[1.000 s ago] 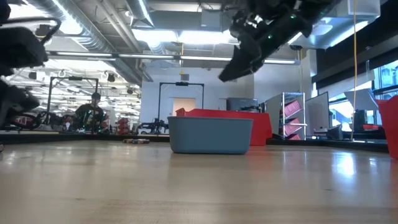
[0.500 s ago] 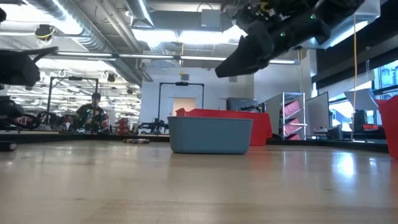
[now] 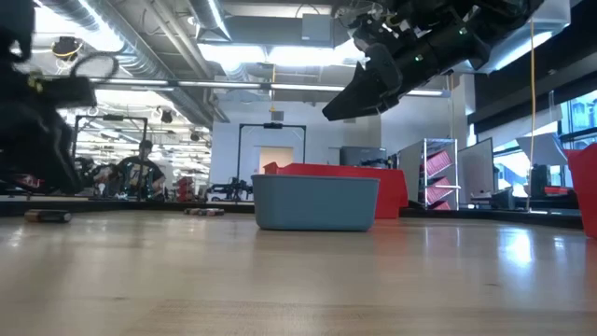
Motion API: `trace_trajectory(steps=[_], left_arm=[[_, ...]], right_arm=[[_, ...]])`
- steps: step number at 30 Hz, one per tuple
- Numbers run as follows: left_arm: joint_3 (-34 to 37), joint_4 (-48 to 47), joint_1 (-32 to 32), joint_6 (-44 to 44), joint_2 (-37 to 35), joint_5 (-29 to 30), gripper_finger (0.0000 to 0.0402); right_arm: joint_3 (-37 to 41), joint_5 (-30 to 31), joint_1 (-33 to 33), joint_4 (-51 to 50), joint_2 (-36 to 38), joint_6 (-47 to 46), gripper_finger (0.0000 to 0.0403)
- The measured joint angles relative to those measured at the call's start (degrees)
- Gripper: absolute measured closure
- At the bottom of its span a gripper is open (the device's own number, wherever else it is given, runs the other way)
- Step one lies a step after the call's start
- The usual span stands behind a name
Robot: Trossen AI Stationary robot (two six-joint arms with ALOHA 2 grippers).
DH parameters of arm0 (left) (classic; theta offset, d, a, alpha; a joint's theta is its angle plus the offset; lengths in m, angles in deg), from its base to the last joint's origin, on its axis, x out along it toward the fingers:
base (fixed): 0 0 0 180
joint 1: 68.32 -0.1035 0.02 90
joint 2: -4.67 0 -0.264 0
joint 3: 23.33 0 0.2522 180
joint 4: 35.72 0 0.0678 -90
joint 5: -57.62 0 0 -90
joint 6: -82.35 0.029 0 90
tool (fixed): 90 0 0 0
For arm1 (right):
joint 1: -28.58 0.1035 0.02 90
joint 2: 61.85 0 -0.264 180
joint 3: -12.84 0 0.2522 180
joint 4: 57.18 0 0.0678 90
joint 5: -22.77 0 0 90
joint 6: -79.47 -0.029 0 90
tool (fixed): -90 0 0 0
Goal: Sort batteries
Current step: Put the black battery into the top red bin
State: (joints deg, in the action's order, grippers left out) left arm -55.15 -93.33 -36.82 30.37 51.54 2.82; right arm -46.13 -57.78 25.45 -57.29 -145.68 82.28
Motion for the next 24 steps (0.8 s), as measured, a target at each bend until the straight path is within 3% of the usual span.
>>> trace_trajectory(steps=[11, 15, 20, 24], left_arm=[[6.7, 5.0, -7.6, 0.6, -0.2, -6.8, 0.0242], [7.0, 6.1, -7.7, 0.4, -0.2, -7.5, 0.0280], [7.1, 8.1, -7.7, 2.2, -0.1, -8.1, 0.0363], [7.7, 15.4, -7.6, 5.6, 0.1, -6.1, 0.0365]], right_arm=[[0.0, 0.0, 0.1, 0.3, 0.0, 0.0, 0.0188], [0.0, 0.0, 0.1, 0.2, 0.0, 0.0, 0.0188], [0.0, 0.0, 0.1, 1.4, -0.1, -1.3, 0.0188], [0.0, 0.2, 0.1, 5.2, -0.1, -3.6, 0.0188]])
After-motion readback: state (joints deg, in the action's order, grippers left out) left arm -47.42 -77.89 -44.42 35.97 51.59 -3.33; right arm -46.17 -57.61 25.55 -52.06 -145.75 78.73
